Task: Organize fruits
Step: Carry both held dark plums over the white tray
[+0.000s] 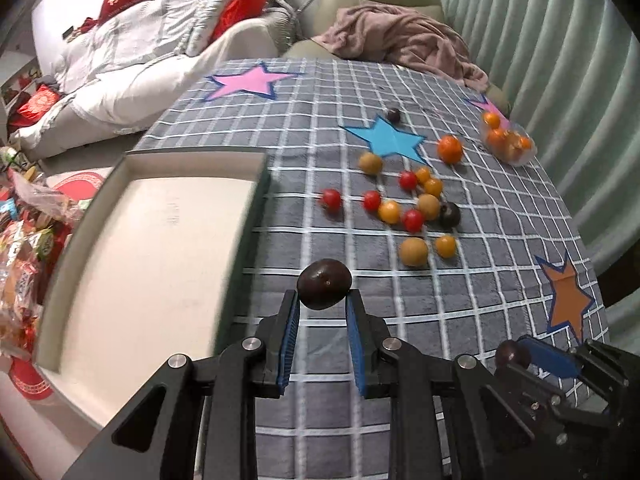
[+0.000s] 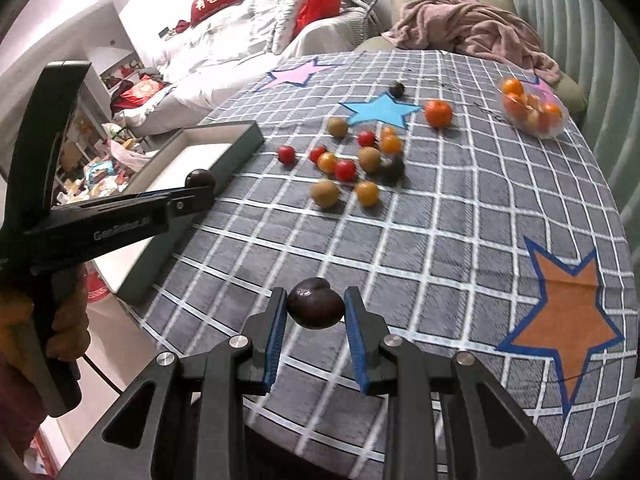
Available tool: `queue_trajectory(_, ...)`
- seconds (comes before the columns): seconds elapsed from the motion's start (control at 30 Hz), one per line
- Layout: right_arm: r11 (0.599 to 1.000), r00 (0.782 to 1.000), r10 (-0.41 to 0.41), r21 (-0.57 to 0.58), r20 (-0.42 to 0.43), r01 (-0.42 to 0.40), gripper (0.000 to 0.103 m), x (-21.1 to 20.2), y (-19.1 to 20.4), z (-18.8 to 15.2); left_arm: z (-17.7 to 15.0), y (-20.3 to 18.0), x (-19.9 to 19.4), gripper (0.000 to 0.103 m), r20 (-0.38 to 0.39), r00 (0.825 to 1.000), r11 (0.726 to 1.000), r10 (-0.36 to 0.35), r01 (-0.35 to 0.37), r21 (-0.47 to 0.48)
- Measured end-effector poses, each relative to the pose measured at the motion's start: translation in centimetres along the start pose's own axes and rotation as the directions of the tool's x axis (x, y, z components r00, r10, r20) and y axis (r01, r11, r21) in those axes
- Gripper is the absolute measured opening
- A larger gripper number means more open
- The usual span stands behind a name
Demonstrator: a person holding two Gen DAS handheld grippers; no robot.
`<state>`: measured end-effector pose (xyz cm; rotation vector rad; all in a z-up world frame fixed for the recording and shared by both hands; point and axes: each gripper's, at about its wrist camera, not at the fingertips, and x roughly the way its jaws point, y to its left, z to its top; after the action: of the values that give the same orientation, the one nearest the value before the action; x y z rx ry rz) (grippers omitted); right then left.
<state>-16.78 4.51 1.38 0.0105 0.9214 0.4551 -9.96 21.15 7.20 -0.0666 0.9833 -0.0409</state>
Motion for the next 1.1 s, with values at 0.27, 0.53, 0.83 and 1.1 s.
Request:
queue_trajectory(0.27, 0.996, 0.997, 0.071, -0.062, -0.022, -0.072, 0.032, 1.6, 5.0, 2.7, -1.1, 6.7, -1.2, 0.025, 0.007, 0.997, 0.995, 0.08, -0.079, -0.055)
queue_trajectory(0.53, 0.976, 0.984, 0.163, -0.137, -0.076, -0.172, 0.032, 5.4, 12.1, 5.1, -3.2, 14.2, 0.1, 0.025, -0.055, 0.982, 0.97, 0.181, -0.188, -0.155)
queue_trajectory(0.83, 0.954, 0.969, 0.18, -0.212, -0.168, -0.214, 0.032, 10.9, 18.1, 5.4, -4.9, 18.5, 2.0, 0.025, -0.127, 0.957, 0.942, 0.261, -0.281, -0.185)
queue_trajectory(1.1, 0.934, 0.97, 0.097, -0.318, -0.222, -0.166, 0.032, 13.0, 19.7, 4.2, -5.3, 18.8, 1.8, 0.025, -0.11, 0.956, 0.945, 0.271, -0.286, -0.157)
